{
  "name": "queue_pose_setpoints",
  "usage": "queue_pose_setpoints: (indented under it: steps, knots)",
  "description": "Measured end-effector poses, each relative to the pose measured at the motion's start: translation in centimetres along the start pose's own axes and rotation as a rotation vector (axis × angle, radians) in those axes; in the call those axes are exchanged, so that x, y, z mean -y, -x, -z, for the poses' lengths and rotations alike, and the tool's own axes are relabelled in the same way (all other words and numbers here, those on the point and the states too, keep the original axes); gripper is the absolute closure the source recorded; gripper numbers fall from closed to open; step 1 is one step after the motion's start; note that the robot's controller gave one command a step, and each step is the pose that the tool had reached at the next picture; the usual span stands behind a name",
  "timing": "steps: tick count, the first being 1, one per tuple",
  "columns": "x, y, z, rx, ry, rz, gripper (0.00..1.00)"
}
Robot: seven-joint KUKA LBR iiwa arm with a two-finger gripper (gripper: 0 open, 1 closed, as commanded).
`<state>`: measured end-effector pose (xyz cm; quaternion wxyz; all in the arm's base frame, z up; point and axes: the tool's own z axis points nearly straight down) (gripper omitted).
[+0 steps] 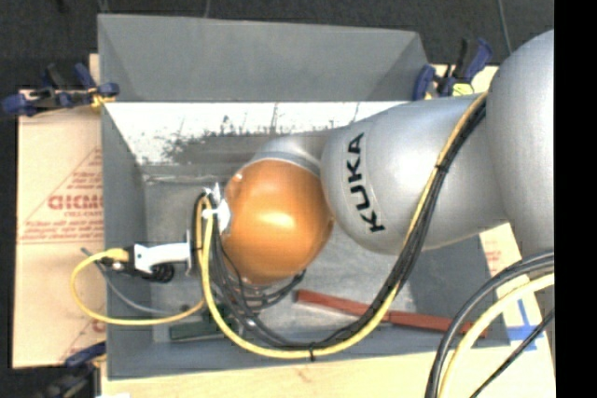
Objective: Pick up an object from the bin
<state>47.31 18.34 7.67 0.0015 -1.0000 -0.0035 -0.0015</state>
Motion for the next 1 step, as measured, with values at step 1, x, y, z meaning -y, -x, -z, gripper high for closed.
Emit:
queue_pose_setpoints:
  steps: [1]
  knots:
    - [-0.36, 0.05, 0.08, 0.003, 0.002, -0.007, 1.00]
